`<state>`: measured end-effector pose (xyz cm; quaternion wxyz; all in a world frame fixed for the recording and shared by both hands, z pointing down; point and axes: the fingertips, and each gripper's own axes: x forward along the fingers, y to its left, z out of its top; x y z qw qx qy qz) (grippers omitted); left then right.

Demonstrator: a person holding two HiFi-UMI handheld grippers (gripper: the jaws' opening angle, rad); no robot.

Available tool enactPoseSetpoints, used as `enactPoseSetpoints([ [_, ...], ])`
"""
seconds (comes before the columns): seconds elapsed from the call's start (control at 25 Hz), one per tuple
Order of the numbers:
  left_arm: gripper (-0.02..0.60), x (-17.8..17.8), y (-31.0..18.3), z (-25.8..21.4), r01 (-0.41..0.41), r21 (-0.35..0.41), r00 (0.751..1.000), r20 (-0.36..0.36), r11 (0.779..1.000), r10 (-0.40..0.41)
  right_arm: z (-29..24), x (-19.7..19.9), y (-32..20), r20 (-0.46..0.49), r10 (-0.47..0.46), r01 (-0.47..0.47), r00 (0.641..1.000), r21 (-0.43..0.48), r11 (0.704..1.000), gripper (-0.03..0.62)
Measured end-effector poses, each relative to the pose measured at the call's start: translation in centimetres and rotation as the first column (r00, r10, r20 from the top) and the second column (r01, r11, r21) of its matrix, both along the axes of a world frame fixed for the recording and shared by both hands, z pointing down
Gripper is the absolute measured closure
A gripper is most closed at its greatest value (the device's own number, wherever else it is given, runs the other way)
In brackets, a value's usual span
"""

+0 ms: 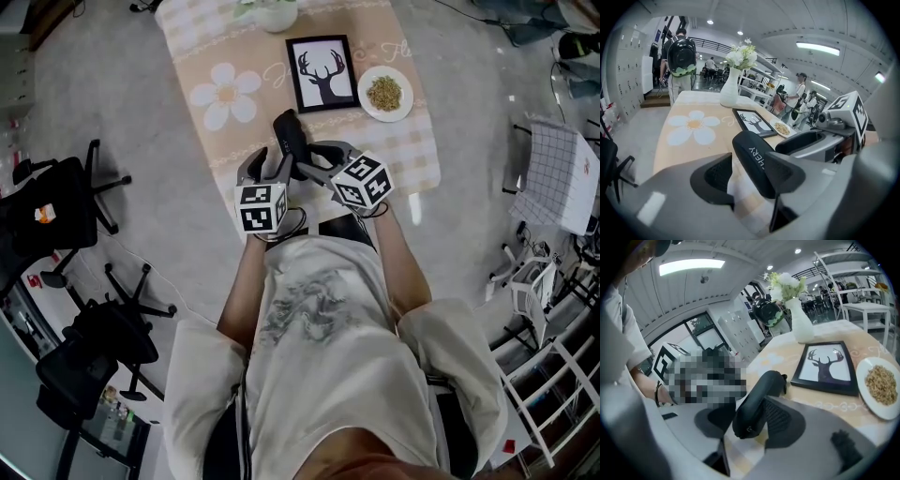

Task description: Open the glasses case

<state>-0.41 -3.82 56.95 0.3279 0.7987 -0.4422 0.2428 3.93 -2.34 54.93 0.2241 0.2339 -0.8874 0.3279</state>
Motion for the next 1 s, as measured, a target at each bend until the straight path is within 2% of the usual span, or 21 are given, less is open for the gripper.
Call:
enactPoseSetpoints([
  [0.28,0.357,-0.6,-1.9,-1.2,0.016,0.039,1.0,-0.009,0.999,-0.016,-0.6,-1.2,0.4,0.018,-0.033,0.032,0.999,0.017,0.999,0.398],
  [0.64,0.357,-0.1,-2.6,-0.8,-0.011,0.031,1.0,-0.005,0.999,0.011,-0.8,-2.5,1.1,0.013,-0.08,0.079,0.997,0.05,0.996,0.399],
  [0.8,0.354,0.2,-2.7,-0.6,-0.026,0.014,0.999,-0.032,1.0,0.026,-0.9,-2.4,1.3,-0.017,-0.102,0.103,0.995,0.067,0.992,0.398],
  [1.0,0.341,0.2,-2.8,-0.3,-0.043,0.007,0.999,-0.033,0.999,0.043,-1.3,-1.4,2.6,-0.089,-0.124,0.133,0.988,0.113,0.985,0.399],
])
